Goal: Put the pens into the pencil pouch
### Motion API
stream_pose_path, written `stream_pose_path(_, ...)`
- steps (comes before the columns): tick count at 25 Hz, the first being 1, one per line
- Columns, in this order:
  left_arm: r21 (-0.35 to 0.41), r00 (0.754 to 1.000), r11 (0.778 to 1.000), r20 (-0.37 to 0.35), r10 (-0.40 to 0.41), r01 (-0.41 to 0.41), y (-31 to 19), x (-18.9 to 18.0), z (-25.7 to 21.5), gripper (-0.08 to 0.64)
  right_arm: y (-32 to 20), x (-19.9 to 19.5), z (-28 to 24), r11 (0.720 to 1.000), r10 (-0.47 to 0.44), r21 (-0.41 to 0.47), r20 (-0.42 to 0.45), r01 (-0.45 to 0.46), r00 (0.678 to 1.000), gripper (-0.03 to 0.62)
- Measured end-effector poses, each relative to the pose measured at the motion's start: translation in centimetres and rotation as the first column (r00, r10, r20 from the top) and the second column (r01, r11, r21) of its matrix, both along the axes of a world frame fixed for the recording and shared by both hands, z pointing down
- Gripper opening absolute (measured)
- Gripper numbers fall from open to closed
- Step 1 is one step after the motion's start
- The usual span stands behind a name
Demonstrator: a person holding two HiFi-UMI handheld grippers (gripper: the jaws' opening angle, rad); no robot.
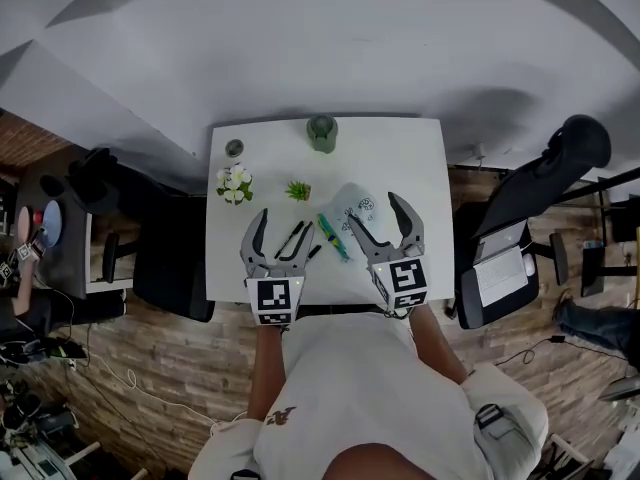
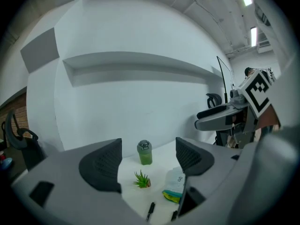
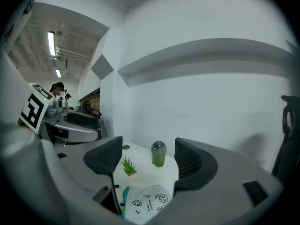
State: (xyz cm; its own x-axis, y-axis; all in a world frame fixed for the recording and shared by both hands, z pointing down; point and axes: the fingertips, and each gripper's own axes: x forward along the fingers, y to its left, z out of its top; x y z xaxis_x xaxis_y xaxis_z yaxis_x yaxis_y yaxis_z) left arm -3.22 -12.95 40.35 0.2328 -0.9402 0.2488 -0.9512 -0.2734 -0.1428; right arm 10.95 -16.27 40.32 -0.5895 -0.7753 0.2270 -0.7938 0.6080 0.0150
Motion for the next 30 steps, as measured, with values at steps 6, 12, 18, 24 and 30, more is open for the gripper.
stream_pose_path(6, -0.091, 1.000, 0.996, 0.013, 0.014, -0.013, 0.3, -2.0, 4.2, 0.327, 0.4, -3.0, 3.5, 0.994, -0.088, -0.075, -0.027, 0.085, 0.996, 0.324)
stream_pose_path(12, -0.185, 0.999, 0.982, 0.008, 0.043, -0.041, 1.5, -4.3, 8.9, 0.267, 2.2, -6.5, 7.5, 0.977, -0.164, -0.147, -0.059, 0.154, 0.985, 0.291)
stream_pose_path(18, -0.257, 0.995, 0.962, 0.007, 0.096, -0.091, 2.6, -5.7, 12.9, 0.241, 3.8, -9.2, 11.0, 0.960, -0.202, -0.217, -0.100, 0.177, 0.974, 0.279)
stream_pose_path(24, -0.340, 0.989, 0.929, -0.008, 0.149, -0.143, 3.7, -6.8, 17.5, 0.221, 4.5, -11.1, 14.2, 0.947, -0.222, -0.267, -0.141, 0.178, 0.965, 0.259)
stream_pose_path(30, -0.410, 0.980, 0.894, -0.003, 0.197, -0.181, 4.5, -7.5, 21.4, 0.198, 5.3, -12.4, 17.1, 0.932, -0.245, -0.314, -0.179, 0.181, 0.953, 0.241)
